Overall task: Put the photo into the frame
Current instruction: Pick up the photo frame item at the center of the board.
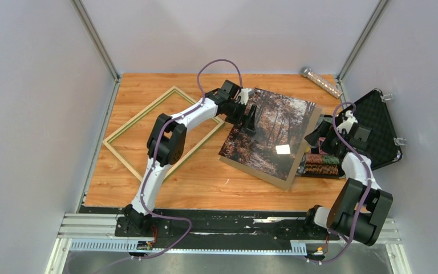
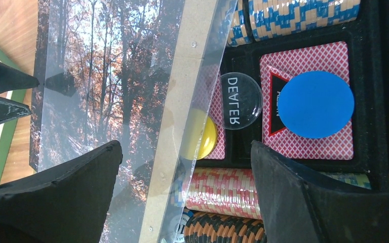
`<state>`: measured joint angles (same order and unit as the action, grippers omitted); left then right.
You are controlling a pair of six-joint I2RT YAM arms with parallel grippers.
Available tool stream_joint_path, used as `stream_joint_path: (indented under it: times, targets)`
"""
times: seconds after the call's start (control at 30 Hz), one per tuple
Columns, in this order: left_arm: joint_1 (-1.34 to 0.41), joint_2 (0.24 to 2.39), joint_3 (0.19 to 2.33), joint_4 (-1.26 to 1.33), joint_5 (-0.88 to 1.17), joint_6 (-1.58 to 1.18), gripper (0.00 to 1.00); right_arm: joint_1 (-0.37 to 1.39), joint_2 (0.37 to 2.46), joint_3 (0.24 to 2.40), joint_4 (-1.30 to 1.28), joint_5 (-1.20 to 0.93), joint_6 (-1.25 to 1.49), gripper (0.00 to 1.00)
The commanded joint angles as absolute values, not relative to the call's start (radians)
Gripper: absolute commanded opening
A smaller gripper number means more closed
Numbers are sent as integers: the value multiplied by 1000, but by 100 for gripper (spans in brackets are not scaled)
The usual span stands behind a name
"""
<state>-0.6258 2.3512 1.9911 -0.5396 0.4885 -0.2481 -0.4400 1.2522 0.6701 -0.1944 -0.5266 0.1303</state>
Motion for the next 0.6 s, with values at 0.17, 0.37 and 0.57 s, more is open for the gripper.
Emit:
stream_joint_path:
  times: [0.17, 0.37, 0.57]
  targets:
    - [-638, 2384, 2041, -525, 501, -247, 100, -445, 1283, 681, -144, -600, 137, 95]
    - [-644, 2387, 2033, -518, 521, -253, 100, -445, 1303, 684, -144, -614, 135, 94]
    - [-648, 2383, 2021, -503, 536, -258, 100, -445, 1314, 686, -144, -631, 133, 94]
